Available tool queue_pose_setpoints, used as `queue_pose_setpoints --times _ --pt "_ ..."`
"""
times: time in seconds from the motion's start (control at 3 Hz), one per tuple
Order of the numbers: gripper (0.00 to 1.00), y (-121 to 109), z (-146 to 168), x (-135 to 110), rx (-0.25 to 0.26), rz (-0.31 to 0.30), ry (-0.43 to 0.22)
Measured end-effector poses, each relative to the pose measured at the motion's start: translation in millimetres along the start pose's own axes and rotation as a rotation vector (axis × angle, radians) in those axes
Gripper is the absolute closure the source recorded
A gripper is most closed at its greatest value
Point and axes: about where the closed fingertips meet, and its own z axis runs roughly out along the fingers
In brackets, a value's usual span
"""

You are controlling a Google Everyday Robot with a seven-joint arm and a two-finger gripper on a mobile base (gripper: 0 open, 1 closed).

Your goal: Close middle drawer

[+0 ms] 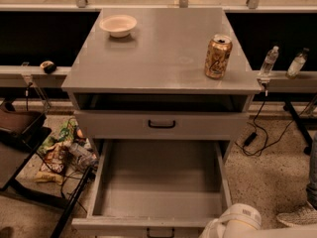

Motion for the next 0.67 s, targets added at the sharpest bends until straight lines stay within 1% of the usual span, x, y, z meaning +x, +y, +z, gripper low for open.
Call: queue_pose_setpoints --times 0.33,0.67 --pt "1.0 -5.2 2.2 -0.5 0.023 -0.056 -0.004" --pt "1.0 -4.7 2.2 -0.5 0.022 -0.055 -0.003"
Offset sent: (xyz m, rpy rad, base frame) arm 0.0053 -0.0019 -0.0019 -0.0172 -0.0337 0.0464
